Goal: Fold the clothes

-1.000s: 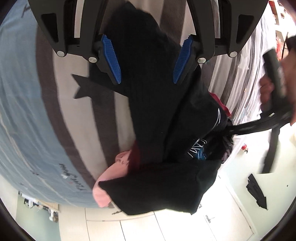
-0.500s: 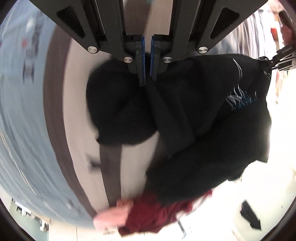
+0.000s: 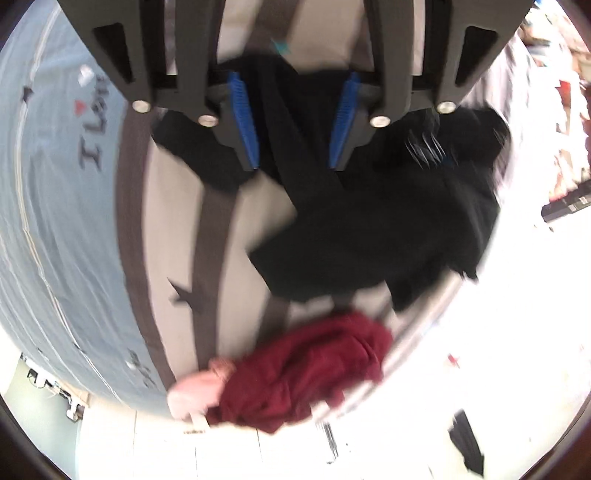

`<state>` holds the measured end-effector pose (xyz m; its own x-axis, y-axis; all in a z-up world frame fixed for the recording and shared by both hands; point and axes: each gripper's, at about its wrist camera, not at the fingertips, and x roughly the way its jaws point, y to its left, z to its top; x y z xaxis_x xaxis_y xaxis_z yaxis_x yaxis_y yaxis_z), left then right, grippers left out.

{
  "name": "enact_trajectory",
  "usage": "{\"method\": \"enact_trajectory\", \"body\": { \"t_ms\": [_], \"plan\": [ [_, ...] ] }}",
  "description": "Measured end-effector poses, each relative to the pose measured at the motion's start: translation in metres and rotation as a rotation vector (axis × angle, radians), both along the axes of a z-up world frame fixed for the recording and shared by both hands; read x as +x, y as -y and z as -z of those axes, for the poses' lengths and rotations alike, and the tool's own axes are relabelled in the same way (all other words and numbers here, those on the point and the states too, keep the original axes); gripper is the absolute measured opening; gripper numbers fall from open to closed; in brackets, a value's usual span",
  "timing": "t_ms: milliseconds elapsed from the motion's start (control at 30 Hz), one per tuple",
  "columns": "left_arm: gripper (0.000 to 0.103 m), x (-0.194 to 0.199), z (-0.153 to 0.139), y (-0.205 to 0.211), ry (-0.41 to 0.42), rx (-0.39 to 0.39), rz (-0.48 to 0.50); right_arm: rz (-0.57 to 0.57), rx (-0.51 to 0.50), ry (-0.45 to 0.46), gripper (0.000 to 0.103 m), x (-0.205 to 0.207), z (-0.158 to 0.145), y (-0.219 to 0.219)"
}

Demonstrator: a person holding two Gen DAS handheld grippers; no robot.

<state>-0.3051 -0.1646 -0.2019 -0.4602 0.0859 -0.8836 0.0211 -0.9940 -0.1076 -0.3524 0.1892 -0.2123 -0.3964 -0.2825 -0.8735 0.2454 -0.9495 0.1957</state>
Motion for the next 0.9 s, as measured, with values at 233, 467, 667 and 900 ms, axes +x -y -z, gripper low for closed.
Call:
{"method": "enact_trajectory", "body": {
  "t_ms": [233,467,667,900],
  "plan": [
    [0.07,-0.109,0.078,0.026,0.095,0.019,-0.062,0.003,-0.064,0.087,0.044,-0.059,0.048,0.046],
    [0.033,-0.158,0.11,0.026,0.135,0.049,-0.087,0.018,-0.072,0.165,0.019,-0.054,0.07,0.065],
    [0.009,-0.125,0.085,0.02,0.098,0.079,-0.027,0.034,-0.055,0.128,0.002,-0.03,0.055,0.052],
    [0.009,0.026,0.056,-0.008,0.239,0.156,0.016,0.066,0.009,0.147,0.0,0.039,0.031,-0.004]
  ]
}}
